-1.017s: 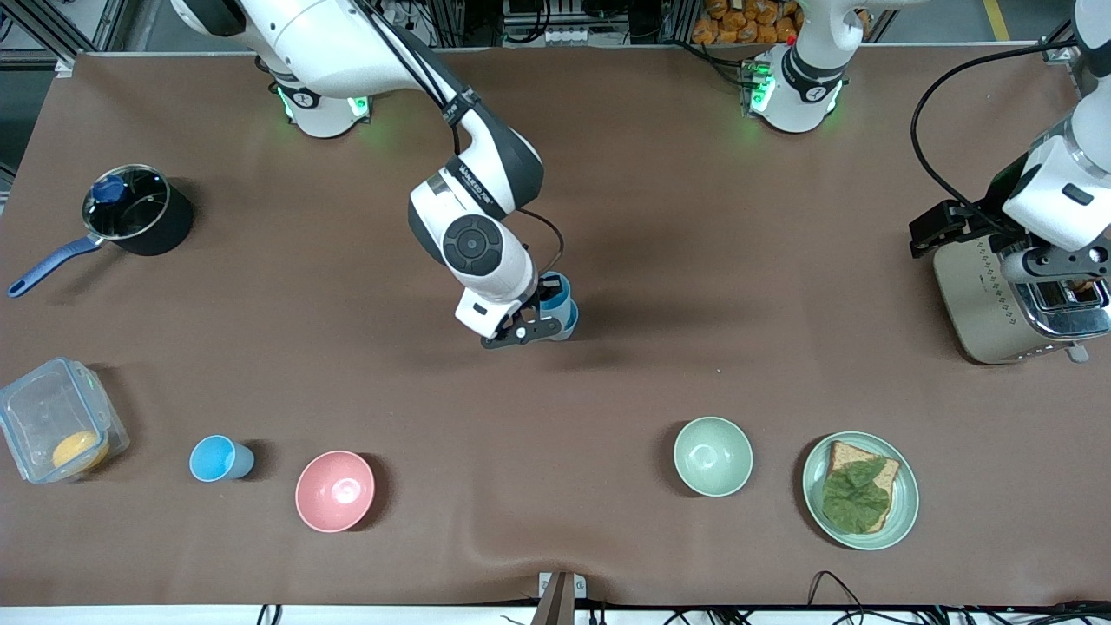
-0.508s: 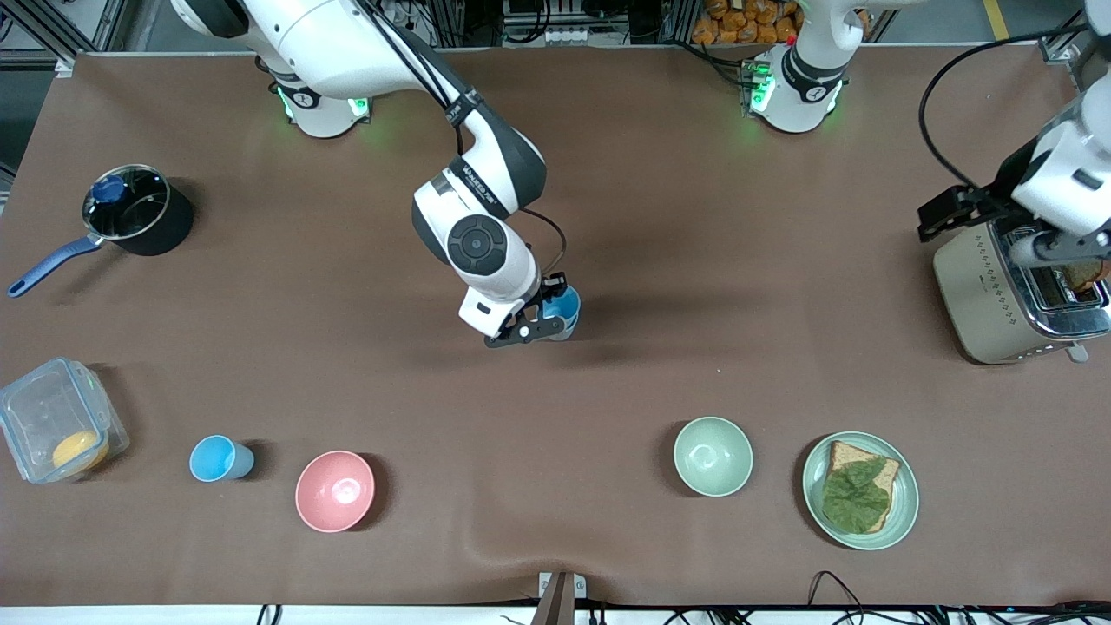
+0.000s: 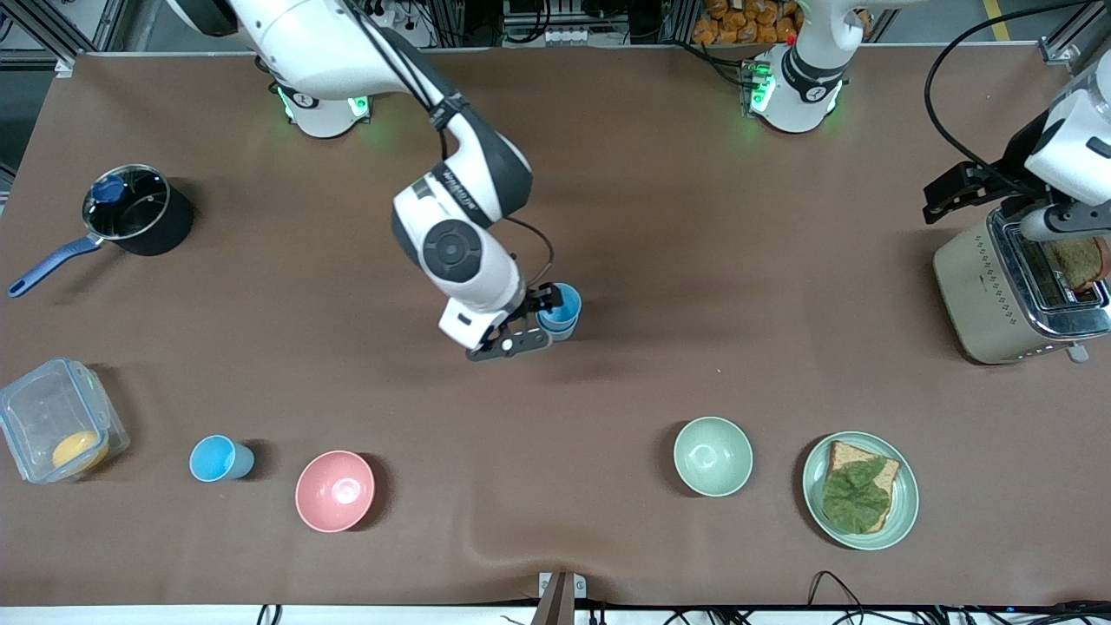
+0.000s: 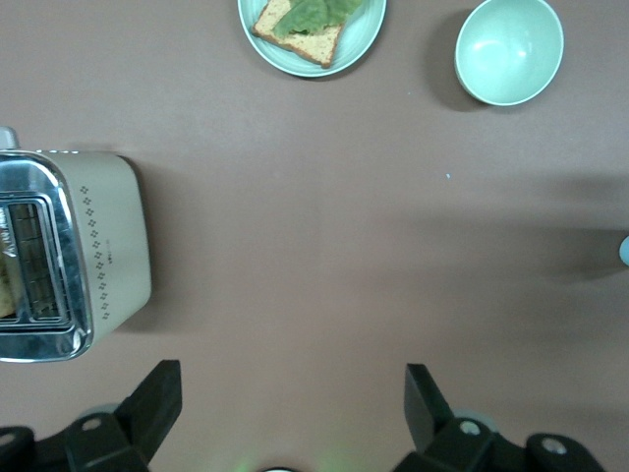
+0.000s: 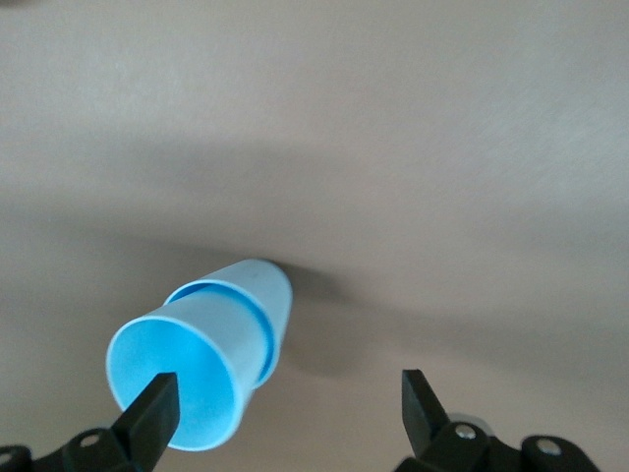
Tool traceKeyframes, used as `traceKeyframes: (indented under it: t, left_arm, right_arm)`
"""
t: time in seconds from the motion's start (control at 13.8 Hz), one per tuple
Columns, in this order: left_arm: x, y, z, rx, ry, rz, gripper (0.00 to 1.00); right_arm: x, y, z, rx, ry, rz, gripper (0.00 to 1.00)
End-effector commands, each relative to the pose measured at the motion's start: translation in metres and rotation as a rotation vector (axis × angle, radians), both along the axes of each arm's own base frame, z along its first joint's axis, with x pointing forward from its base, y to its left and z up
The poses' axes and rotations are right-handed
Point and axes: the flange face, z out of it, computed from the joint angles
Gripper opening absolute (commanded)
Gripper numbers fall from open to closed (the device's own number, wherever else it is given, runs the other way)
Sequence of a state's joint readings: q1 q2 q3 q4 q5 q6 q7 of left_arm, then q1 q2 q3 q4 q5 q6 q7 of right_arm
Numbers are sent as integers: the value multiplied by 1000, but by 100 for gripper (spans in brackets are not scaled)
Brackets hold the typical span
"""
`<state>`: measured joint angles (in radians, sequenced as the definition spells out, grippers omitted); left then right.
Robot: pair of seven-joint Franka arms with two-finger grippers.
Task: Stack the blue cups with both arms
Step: 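Open the right gripper and draw it back from the stacked cups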
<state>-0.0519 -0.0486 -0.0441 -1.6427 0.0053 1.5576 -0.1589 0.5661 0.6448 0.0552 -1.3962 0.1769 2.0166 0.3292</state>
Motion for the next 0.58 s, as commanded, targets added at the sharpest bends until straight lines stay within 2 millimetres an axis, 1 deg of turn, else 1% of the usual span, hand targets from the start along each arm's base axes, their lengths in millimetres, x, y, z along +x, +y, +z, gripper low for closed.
traceKeyframes:
  t: [0.0, 0.15, 0.29, 0.36, 0.44, 0.51]
  left_arm:
    - [-19, 4, 1, -23, -28, -16, 100]
    - [-16, 9, 2, -21, -30, -8, 100]
    - [-6, 6, 5, -20, -29, -10, 100]
    - [-3, 5, 8, -20, -30, -12, 100]
    - [-3, 4, 9, -21, -33, -13, 100]
    - [-3, 0, 10, -21, -33, -21, 100]
  right_arm:
    - [23, -62, 38, 15, 30, 61, 100]
    - [39, -111, 59, 19, 34, 93, 100]
    - [52, -166, 85, 22, 22, 100, 100]
    - [55, -195, 98, -7, 22, 99, 100]
    - [55, -218, 117, -43, 18, 91, 100]
    - [49, -234, 134, -74, 30, 86, 100]
